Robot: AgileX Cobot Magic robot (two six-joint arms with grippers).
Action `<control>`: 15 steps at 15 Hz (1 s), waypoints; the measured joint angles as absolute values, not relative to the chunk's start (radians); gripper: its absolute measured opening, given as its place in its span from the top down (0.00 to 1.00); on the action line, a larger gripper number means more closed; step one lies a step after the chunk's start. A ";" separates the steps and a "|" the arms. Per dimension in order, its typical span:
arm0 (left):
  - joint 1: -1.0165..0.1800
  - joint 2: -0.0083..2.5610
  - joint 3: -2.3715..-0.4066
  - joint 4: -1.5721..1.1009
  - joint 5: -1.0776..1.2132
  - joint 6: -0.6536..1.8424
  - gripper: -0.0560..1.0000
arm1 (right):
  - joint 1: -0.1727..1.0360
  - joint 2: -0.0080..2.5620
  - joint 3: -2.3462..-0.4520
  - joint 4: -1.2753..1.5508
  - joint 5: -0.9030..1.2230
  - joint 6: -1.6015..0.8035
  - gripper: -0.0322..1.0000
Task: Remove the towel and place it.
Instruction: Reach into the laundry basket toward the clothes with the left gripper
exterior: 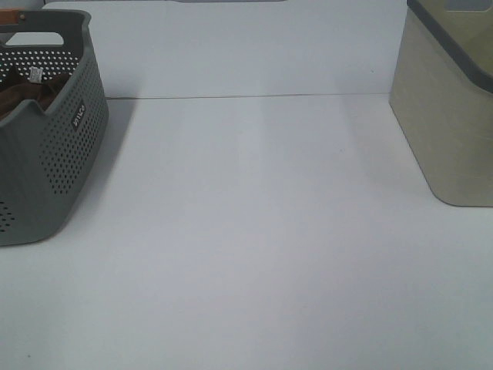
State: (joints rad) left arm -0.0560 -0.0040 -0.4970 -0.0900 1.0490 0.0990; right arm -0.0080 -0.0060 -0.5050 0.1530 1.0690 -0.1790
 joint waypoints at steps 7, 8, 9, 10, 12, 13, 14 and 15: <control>-0.056 -0.004 -0.497 -0.090 1.049 0.099 0.30 | -0.008 -0.006 -0.505 0.153 1.069 -0.179 0.30; -0.056 -0.004 -0.497 -0.090 1.049 0.099 0.30 | -0.008 -0.006 -0.505 0.153 1.069 -0.179 0.30; -0.056 -0.004 -0.497 -0.090 1.049 0.099 0.30 | -0.008 -0.006 -0.505 0.153 1.069 -0.179 0.30; -0.056 -0.004 -0.497 -0.090 1.049 0.099 0.30 | -0.008 -0.006 -0.505 0.153 1.069 -0.179 0.30; -0.056 -0.004 -0.497 -0.090 1.049 0.099 0.30 | -0.008 -0.006 -0.505 0.153 1.069 -0.179 0.30; -0.056 -0.004 -0.497 -0.090 1.049 0.099 0.30 | -0.008 -0.006 -0.505 0.153 1.069 -0.179 0.30; -0.056 -0.004 -0.497 -0.090 1.049 0.099 0.30 | -0.008 -0.006 -0.505 0.153 1.069 -0.179 0.30; -0.056 -0.004 -0.497 -0.090 1.049 0.099 0.30 | -0.008 -0.006 -0.505 0.153 1.069 -0.179 0.30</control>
State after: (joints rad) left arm -0.0560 -0.0040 -0.4970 -0.0900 1.0490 0.0990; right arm -0.0080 -0.0060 -0.5050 0.1530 1.0690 -0.1790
